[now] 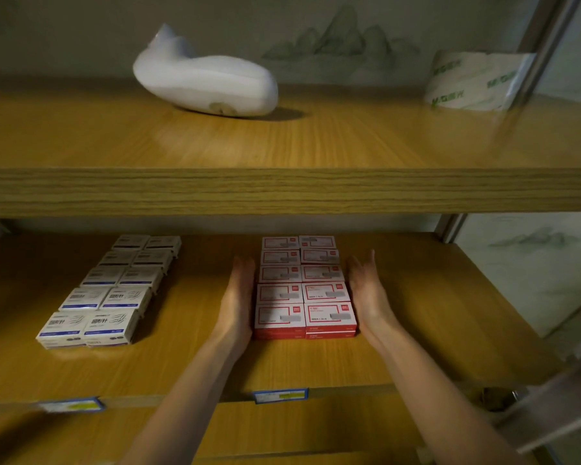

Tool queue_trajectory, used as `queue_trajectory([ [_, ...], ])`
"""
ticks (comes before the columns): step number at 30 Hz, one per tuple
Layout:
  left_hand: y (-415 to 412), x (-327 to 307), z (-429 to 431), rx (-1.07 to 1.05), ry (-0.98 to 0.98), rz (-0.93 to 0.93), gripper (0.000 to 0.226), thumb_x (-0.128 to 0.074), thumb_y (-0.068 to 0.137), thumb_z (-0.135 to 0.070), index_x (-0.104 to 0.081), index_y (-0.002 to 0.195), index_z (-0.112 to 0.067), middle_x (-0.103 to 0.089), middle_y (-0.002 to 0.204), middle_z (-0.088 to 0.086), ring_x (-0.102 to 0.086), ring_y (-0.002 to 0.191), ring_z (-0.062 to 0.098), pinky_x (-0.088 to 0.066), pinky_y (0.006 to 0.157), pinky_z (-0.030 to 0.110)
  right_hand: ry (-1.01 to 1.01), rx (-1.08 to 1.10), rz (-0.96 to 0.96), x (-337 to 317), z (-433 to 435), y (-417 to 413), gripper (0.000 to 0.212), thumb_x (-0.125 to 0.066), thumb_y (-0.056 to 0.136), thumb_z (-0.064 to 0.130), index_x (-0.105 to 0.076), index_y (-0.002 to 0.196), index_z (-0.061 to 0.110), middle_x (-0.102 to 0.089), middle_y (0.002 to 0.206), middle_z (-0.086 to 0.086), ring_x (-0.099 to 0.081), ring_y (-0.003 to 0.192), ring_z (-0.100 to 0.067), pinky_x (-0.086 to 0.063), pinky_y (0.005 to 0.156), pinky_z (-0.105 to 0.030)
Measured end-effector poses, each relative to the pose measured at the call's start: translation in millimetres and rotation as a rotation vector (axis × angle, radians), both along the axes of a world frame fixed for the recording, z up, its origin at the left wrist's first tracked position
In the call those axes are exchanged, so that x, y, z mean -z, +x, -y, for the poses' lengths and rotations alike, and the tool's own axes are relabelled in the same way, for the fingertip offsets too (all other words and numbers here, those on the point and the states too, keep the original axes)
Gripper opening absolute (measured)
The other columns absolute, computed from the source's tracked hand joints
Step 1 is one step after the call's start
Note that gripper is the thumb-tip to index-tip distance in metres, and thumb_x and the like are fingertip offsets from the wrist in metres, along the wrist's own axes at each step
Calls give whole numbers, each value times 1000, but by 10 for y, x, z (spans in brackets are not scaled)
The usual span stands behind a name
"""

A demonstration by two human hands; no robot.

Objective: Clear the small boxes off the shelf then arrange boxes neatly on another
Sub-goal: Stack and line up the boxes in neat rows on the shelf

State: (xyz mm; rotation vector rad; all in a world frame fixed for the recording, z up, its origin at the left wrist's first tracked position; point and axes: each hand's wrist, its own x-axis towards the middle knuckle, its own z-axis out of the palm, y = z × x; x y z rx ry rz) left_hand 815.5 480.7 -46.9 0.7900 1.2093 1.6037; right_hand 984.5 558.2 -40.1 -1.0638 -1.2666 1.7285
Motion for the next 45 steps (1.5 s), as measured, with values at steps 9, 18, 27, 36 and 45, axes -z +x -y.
queue_trajectory([
  [9, -72, 85, -125, 56, -41, -17, 47, -25, 90, -58, -65, 91, -33, -73, 90, -9, -68, 87, 14, -53, 64, 25, 81, -55, 140, -22, -99, -110, 47, -12, 90, 60, -58, 88, 49, -70, 96, -2, -67, 89, -17, -51, 63, -15],
  [18, -190, -74, -435, -5, -74, -143, 45, -17, 95, -47, -57, 80, -30, -59, 79, -19, -61, 65, -1, -45, 69, 15, 128, -73, 78, -182, -348, -191, 69, -7, 88, 62, -64, 81, 23, -72, 73, -1, -68, 78, -15, -49, 68, -22],
  [27, -132, -179, -471, 56, -138, -104, 62, -17, 87, -64, -67, 91, -26, -73, 91, -1, -69, 82, 14, -48, 71, 30, 132, -99, 137, -237, -338, -297, 69, -8, 87, 62, -62, 89, 18, -70, 72, 0, -67, 83, -21, -49, 78, -32],
  [36, -572, -543, 46, -219, -98, -550, 34, -43, 95, -28, -45, 129, -28, -44, 133, -8, -37, 115, 1, -25, 83, -1, 325, 9, 395, -598, -149, -455, 43, -30, 95, 42, -44, 130, 21, -49, 133, -8, -47, 119, -24, -36, 90, -31],
  [45, -1850, -649, 851, -277, -159, -564, 35, -54, 86, -46, -57, 118, -32, -55, 120, -16, -51, 108, -4, -33, 95, 12, 369, -203, 216, -613, 384, -1479, 42, -38, 95, 31, -36, 136, 20, -36, 143, 2, -32, 130, -12, -22, 93, -16],
])
